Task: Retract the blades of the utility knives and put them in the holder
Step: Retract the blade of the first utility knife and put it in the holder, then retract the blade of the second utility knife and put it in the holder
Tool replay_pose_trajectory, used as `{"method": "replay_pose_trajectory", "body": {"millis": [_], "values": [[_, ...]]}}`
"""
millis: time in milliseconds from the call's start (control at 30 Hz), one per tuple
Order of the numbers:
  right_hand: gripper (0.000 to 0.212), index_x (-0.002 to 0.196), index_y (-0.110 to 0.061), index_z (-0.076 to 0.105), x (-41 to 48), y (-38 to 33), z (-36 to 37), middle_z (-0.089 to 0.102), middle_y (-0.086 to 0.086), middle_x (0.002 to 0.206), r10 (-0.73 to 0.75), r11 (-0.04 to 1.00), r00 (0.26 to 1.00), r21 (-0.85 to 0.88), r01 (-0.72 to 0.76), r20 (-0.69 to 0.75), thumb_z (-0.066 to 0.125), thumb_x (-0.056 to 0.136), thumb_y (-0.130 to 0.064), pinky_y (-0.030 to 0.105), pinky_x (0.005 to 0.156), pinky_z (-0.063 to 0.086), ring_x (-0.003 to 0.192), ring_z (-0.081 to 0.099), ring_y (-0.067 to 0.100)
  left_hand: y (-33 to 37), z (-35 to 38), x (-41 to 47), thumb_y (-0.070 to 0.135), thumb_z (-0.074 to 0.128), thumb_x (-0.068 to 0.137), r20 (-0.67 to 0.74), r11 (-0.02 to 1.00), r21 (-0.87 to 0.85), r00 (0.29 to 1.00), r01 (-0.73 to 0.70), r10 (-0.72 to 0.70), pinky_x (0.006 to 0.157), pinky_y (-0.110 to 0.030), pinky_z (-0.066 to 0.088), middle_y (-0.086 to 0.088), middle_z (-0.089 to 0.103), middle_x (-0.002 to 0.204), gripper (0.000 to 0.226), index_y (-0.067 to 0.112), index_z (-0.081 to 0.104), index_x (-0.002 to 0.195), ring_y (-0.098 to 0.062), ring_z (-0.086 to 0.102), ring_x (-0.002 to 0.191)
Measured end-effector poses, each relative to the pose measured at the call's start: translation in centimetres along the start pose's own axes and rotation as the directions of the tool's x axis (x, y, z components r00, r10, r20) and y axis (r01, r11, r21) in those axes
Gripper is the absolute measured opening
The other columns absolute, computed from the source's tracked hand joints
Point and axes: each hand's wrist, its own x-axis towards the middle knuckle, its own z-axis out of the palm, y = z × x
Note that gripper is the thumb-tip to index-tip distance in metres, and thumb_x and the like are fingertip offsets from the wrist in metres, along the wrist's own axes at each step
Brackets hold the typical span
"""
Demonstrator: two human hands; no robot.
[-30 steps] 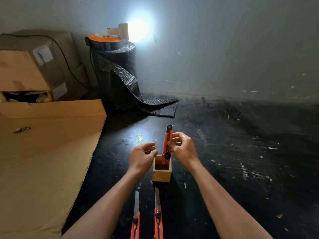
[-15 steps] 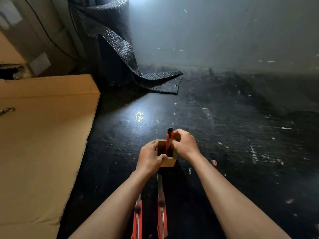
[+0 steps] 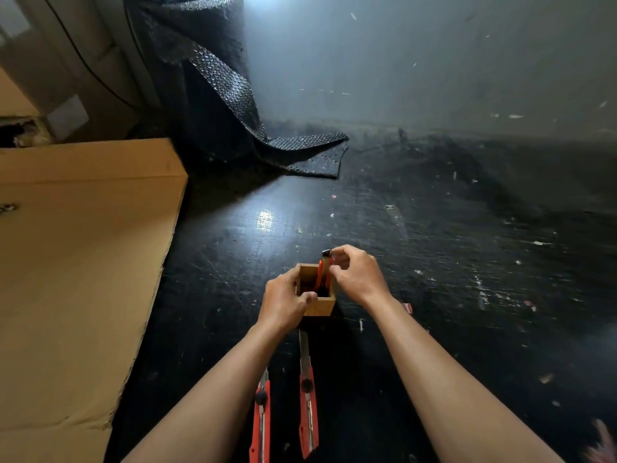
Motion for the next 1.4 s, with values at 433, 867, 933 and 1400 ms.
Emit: {"method": "replay_pose_trajectory", "body": {"millis": [433,867,933,1400], "values": [[0.024,0.120,-0.019,0.068,-9.6,1.5,1.1,0.074,0.002,0.114,0.032,0.993,0.995,-0.118,-0.021,0.098,0.064,0.097,-0.025,0.039,0.088,0.058,0.105,0.070,0.021,-1.7,0.9,-10.0,0.020,0.076,0.091,-0.117,0.995,0.095,0.993,0.012,-0.001,0.098,-0.027,0.050,-0.007,0.074,0.125,0.042,0.014,0.069,0.131,-0.020,0.069,0.116],[0.030,0.127,-0.021,0.066,-17.2,4.8,8.1,0.076,0.002,0.103,0.258,0.964,0.886,-0.047,-0.260,0.385,0.064,0.097,-0.020,0.041,0.085,0.064,0.091,0.075,0.016,-4.5,4.4,-14.9,0.011,0.073,0.093,0.144,0.965,0.076,0.955,0.250,-0.259,0.091,-0.029,0.062,-0.002,0.079,0.111,0.026,0.016,0.075,0.118,-0.011,0.074,0.104],[0.031,0.128,-0.022,0.063,-17.1,4.9,8.3,0.073,-0.002,0.102,0.268,0.956,0.890,0.011,-0.293,0.370,0.064,0.098,-0.019,0.036,0.082,0.064,0.088,0.074,0.011,-4.5,4.8,-14.7,0.009,0.073,0.093,0.128,0.958,0.018,0.950,0.285,-0.285,0.093,-0.029,0.061,-0.001,0.078,0.115,0.029,0.016,0.075,0.121,-0.011,0.073,0.107],[0.024,0.103,-0.021,0.068,-16.6,1.4,3.0,0.078,0.006,0.099,0.035,0.874,0.979,0.469,-0.127,0.200,0.072,0.090,-0.001,0.049,0.082,0.065,0.093,0.078,0.022,-1.1,-0.6,-13.9,0.002,0.078,0.087,0.017,0.914,-0.376,0.987,0.152,-0.158,0.084,-0.042,0.066,0.002,0.083,0.098,0.030,0.020,0.078,0.111,-0.015,0.080,0.092]]}}
